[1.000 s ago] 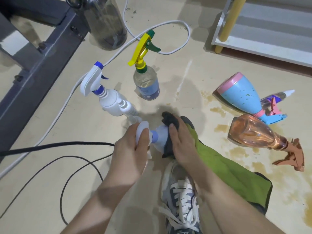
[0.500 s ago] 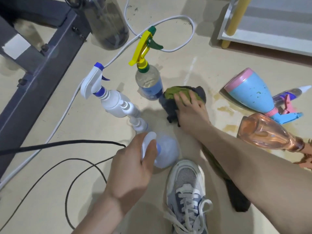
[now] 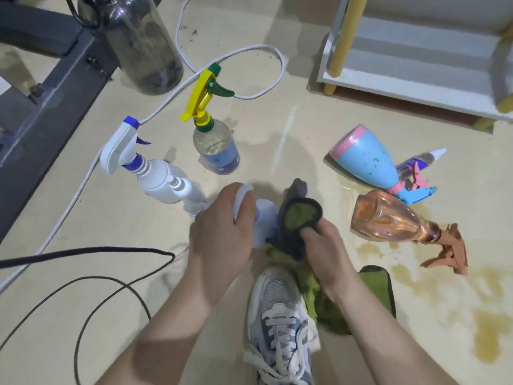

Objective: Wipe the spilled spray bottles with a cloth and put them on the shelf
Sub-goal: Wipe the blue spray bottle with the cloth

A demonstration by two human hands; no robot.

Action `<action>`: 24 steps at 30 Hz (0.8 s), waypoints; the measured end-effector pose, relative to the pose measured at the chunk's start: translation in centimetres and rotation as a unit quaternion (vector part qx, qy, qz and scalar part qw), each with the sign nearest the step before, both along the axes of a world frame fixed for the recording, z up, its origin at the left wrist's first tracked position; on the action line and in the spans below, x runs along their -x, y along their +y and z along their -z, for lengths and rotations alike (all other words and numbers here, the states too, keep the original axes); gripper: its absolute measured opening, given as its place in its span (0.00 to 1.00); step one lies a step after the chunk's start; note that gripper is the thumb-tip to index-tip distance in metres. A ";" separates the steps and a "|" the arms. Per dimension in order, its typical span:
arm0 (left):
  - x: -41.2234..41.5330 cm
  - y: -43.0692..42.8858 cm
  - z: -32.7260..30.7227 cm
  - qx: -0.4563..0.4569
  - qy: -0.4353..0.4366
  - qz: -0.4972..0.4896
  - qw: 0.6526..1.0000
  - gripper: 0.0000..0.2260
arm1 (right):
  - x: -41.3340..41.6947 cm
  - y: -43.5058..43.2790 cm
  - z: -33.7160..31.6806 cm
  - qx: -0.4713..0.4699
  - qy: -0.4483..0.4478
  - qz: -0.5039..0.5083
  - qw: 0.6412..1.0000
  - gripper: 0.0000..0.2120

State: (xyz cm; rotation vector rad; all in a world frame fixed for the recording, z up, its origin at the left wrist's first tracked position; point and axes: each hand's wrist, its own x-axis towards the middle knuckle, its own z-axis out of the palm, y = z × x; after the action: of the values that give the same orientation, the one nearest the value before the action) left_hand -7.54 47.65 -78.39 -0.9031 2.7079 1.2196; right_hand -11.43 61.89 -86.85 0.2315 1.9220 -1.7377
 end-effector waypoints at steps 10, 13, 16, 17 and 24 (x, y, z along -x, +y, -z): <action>-0.2 -2.0 0.1 -0.054 0.007 -0.096 0.994 0.15 | -1.7 -3.6 4.1 -0.241 0.137 -0.139 0.951 0.34; -0.9 -1.7 0.3 -0.047 0.011 -0.076 0.996 0.08 | 0.2 -2.4 5.1 -0.301 0.096 -0.187 0.930 0.29; -1.7 -1.8 0.5 -0.034 0.027 -0.042 0.998 0.08 | 0.9 -3.1 3.2 -0.165 0.056 -0.085 0.981 0.16; -1.9 -2.0 0.6 -0.029 0.030 -0.027 0.999 0.09 | 0.7 -3.4 2.0 -0.122 0.087 -0.079 0.986 0.17; -4.2 -2.5 1.2 0.056 0.059 0.100 0.992 0.13 | 0.9 -3.4 1.1 -0.119 0.238 -0.260 0.928 0.26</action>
State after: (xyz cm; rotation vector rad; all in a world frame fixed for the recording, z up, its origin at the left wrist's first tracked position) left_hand -3.35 45.16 -79.56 -0.5670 2.8984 1.1264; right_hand -12.38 58.53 -87.96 -0.6219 2.2580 -1.2739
